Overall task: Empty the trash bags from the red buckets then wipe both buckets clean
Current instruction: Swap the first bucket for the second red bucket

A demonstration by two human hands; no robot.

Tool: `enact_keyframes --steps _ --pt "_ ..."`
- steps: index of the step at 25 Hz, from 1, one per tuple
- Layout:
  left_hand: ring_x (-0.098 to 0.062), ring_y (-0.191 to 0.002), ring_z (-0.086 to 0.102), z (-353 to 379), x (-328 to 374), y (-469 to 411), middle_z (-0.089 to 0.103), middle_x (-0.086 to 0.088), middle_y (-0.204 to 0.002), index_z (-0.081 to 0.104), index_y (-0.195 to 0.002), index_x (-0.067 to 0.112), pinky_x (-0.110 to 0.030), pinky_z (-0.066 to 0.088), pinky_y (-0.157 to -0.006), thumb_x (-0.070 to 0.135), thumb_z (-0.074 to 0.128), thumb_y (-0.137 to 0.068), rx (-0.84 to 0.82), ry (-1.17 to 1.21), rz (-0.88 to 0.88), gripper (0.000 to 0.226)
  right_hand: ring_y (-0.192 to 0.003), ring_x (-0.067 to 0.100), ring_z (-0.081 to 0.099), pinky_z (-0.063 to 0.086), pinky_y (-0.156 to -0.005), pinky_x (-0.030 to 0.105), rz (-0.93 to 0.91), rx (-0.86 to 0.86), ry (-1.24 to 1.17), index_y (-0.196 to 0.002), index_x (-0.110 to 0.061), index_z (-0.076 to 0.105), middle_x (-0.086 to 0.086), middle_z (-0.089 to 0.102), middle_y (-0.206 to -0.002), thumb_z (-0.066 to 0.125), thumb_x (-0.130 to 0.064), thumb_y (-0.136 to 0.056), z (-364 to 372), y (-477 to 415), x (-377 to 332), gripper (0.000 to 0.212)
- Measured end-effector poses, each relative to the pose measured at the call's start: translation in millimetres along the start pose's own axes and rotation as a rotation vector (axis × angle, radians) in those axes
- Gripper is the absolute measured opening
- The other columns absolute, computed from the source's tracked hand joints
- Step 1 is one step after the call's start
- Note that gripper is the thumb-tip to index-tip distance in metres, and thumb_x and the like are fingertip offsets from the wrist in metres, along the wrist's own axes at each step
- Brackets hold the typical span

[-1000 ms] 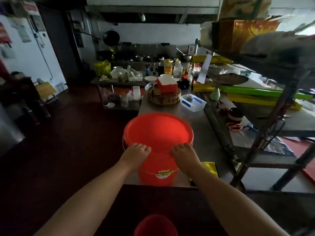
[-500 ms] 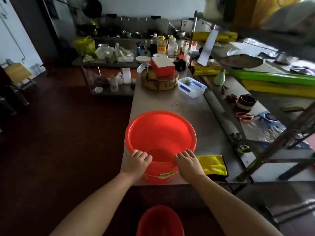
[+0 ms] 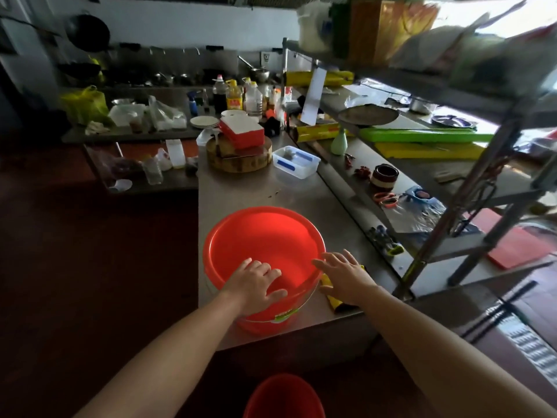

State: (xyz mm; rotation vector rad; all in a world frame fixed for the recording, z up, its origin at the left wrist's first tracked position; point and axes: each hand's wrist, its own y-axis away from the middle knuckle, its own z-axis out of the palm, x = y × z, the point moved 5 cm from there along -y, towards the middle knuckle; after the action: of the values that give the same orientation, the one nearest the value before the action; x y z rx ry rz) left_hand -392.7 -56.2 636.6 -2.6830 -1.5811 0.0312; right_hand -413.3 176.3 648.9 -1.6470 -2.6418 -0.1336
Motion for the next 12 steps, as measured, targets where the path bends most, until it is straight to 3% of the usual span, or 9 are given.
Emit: enact_keyframes --steps 6,12 --pt "-0.025 -0.128 0.046 -25 62 -69 0.055 -0.002 -0.136 0.043 -0.143 0.025 -0.047 0.023 -0.118 0.062 0.031 -0.096 0.064 -0.041 0.054 0.061 -0.151 0.023 0.025 0.014 -0.124 0.043 0.180 -0.012 -0.023 -0.157 -0.037 0.025 0.000 0.027 -0.163 0.054 -0.056 -0.097 -7 18 86 0.069" --pt "-0.026 -0.124 0.049 -10 142 -147 0.056 -0.003 -0.129 0.048 -0.139 0.023 -0.041 0.027 -0.113 0.048 0.042 -0.099 0.056 -0.038 0.057 0.048 -0.144 0.022 0.034 0.027 -0.118 0.039 0.218 -0.011 -0.075 -0.154 -0.035 0.032 -0.002 0.036 -0.156 0.055 -0.053 -0.096 11 23 169 0.065"
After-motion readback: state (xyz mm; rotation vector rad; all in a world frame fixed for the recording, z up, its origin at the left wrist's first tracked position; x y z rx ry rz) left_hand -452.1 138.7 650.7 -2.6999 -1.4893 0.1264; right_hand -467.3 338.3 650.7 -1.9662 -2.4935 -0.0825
